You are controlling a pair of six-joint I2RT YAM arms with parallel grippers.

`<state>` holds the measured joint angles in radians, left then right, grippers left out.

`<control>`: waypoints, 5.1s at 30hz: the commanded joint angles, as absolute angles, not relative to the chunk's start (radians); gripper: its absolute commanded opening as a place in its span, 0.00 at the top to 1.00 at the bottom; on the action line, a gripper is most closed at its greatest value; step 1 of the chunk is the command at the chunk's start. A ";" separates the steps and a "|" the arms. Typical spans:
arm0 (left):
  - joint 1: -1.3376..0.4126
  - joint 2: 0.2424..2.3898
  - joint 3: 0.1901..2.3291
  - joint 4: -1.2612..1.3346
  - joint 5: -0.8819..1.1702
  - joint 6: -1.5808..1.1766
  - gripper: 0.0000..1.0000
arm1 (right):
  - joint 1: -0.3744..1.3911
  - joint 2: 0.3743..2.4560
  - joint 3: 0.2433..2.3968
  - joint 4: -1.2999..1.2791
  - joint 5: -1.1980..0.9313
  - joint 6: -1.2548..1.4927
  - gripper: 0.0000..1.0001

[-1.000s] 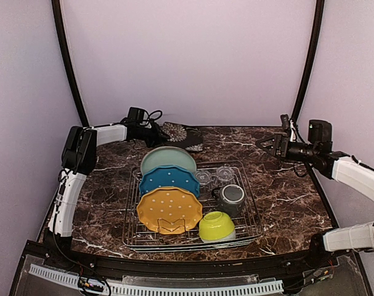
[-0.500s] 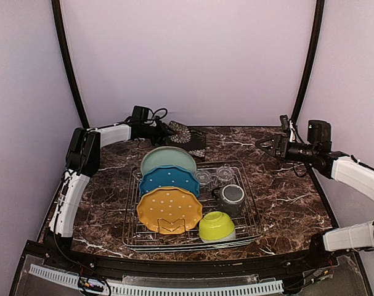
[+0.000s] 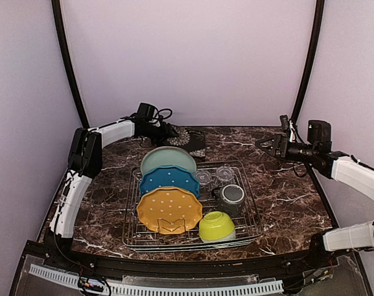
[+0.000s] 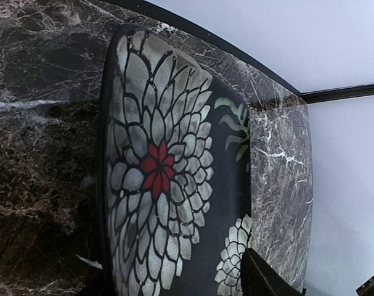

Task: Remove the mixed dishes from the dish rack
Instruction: Place the plate at the center of the board, then grab the plate from the dish rack.

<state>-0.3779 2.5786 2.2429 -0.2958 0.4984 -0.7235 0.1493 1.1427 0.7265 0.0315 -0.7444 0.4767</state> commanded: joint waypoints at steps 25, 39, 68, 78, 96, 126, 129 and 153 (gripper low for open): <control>-0.376 2.283 2.345 -0.628 0.018 -0.362 0.01 | 0.143 1.087 0.721 0.045 -0.746 0.478 0.01; -0.306 1.763 1.778 -0.460 -0.069 -0.196 0.01 | 0.133 1.074 0.710 0.044 -0.760 0.453 0.01; -0.641 1.182 1.324 -0.781 0.392 0.393 0.01 | 0.132 1.126 0.730 0.086 -0.811 0.454 0.01; -0.784 1.269 1.374 -0.875 0.315 0.458 0.07 | 0.132 1.133 0.729 0.092 -0.813 0.453 0.01; -0.939 1.484 1.447 -0.944 0.228 0.541 0.26 | 0.132 1.156 0.750 0.075 -0.798 0.419 0.01; -0.977 1.604 1.508 -0.967 0.218 0.517 0.75 | 0.132 1.149 0.732 0.071 -0.795 0.416 0.01; -0.979 1.597 1.508 -0.964 0.219 0.512 0.82 | 0.132 1.147 0.731 0.069 -0.792 0.416 0.01; -1.006 1.476 1.601 -0.985 0.087 0.463 0.99 | 0.132 1.145 0.727 0.076 -0.795 0.434 0.01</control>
<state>-0.9867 1.5635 1.5406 -0.9852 0.0834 0.4850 0.1360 1.1534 0.7292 0.0563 -0.8032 0.4282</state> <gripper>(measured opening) 0.216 0.985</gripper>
